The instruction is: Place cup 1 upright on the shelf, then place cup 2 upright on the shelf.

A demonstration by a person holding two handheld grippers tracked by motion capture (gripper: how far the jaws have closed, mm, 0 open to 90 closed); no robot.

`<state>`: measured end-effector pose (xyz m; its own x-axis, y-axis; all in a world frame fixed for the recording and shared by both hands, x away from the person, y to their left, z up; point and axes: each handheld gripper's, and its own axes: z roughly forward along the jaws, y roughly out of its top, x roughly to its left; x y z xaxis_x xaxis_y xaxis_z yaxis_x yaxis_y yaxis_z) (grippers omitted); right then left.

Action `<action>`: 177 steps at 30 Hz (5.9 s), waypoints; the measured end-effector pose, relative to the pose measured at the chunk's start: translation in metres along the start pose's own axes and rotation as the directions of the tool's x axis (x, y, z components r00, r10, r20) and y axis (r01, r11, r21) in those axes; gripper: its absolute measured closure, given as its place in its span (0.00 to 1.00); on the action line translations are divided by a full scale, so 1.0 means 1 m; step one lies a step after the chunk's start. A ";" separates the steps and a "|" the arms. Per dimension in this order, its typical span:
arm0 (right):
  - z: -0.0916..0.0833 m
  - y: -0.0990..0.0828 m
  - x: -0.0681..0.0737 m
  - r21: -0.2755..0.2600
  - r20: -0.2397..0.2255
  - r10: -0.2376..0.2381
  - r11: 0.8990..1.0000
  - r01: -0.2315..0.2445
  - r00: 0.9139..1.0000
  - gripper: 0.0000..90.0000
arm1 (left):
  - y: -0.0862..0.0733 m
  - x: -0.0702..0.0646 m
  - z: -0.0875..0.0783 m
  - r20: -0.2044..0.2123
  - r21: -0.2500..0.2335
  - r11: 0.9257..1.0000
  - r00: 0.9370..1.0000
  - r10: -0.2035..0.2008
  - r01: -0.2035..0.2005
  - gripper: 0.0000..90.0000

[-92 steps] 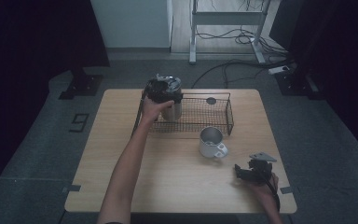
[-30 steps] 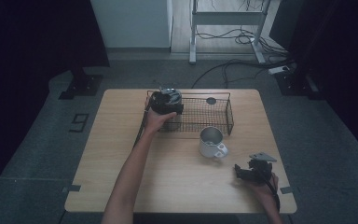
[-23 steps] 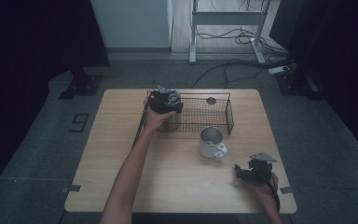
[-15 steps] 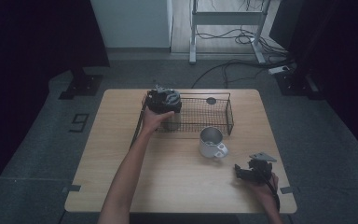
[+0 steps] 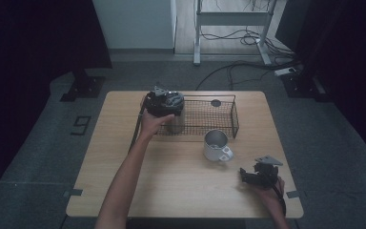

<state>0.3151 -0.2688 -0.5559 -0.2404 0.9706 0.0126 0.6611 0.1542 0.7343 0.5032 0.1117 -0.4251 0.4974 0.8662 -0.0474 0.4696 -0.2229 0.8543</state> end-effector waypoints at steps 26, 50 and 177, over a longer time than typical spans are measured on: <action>0.000 0.000 0.000 0.000 0.003 0.001 1.000 -0.001 1.000 0.11 | -0.040 0.008 -0.058 0.080 -0.021 0.999 0.996 -0.025 0.027 0.02; 0.000 0.000 0.000 0.001 0.003 0.003 1.000 -0.003 1.000 0.11 | -0.108 -0.004 -0.103 0.095 0.038 0.999 0.995 -0.019 0.015 0.07; -0.013 0.093 0.061 -0.200 -0.230 -0.073 0.980 0.026 0.971 0.09 | -0.188 -0.025 -0.106 0.143 0.192 0.981 0.990 0.004 -0.032 0.12</action>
<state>0.3526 -0.1975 -0.4780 -0.4445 0.8884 0.1149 0.4994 0.1393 0.8551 0.3253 0.1791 -0.5299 0.5982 0.7927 -0.1174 0.5848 -0.3317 0.7402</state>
